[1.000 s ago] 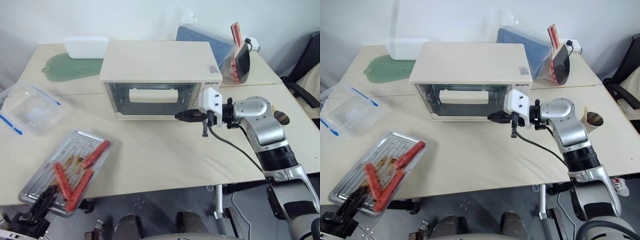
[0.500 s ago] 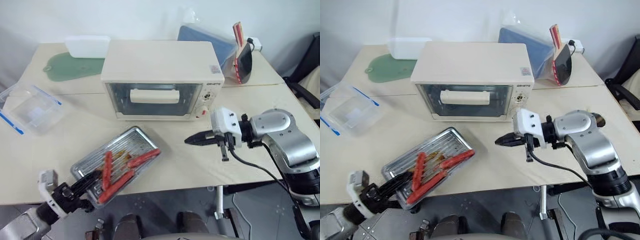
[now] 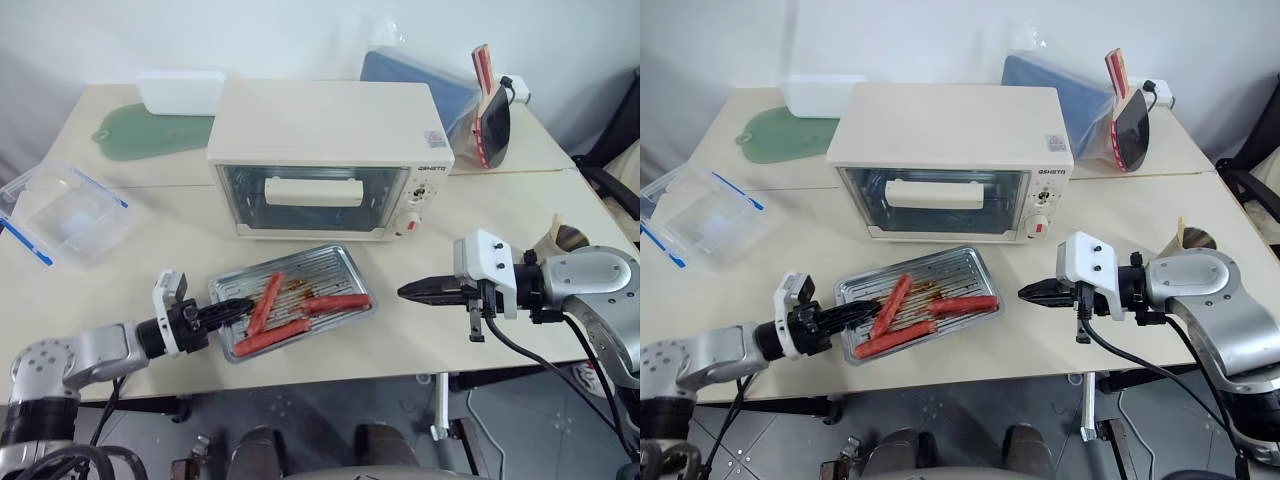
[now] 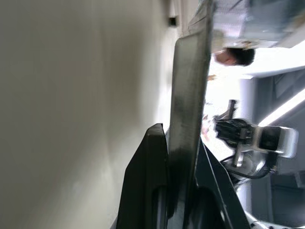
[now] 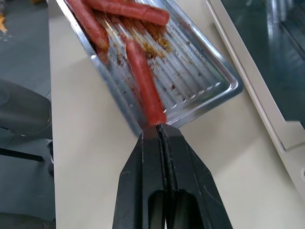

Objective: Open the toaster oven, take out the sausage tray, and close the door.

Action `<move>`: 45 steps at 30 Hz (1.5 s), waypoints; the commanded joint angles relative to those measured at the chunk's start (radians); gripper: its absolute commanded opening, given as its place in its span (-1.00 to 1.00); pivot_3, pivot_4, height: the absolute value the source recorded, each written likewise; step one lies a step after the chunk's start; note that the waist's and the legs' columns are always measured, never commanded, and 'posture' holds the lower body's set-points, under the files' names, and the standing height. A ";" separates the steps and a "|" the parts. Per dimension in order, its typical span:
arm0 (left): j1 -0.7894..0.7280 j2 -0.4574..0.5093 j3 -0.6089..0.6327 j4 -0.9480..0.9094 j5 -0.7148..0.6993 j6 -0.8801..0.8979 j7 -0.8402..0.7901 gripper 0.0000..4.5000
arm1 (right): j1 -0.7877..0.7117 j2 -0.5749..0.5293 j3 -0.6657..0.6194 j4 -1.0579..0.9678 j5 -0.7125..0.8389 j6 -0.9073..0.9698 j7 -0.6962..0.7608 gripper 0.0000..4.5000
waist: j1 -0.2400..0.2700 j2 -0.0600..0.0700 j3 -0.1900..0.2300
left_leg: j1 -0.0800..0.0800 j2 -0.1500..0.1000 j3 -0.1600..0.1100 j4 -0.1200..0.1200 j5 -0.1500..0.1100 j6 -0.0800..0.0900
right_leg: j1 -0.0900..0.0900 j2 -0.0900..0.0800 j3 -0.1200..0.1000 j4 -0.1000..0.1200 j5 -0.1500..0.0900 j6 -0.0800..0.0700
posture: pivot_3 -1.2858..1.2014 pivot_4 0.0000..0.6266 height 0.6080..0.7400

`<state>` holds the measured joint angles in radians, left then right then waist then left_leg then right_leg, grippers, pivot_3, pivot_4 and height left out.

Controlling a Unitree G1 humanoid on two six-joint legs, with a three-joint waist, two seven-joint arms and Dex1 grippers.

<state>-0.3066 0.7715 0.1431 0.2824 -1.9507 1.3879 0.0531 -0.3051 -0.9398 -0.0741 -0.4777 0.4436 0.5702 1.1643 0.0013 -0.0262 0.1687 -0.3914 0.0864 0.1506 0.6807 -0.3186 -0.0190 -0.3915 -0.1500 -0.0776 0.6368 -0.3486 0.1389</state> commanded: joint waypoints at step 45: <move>-0.197 0.173 -0.008 0.033 1.219 -0.838 -1.363 1.00 | -0.007 -0.050 -0.012 0.450 -0.014 -0.340 0.261 0.40 | -0.002 -0.002 0.006 | -0.004 0.000 0.012 -0.004 0.003 -0.001 | -0.004 0.002 -0.001 -0.001 0.002 0.003 | 0.03 -0.52 1.00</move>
<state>-0.5427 0.9422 0.0548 0.3421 -0.7738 0.7814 -1.2088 -0.2940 -0.9780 -0.0740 -0.0673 0.4254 0.2815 1.3741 -0.0006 -0.0282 0.1748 -0.3959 0.0860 0.1622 0.6771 -0.3161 -0.0198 -0.3960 -0.1484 -0.0788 0.6363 -0.3469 0.1422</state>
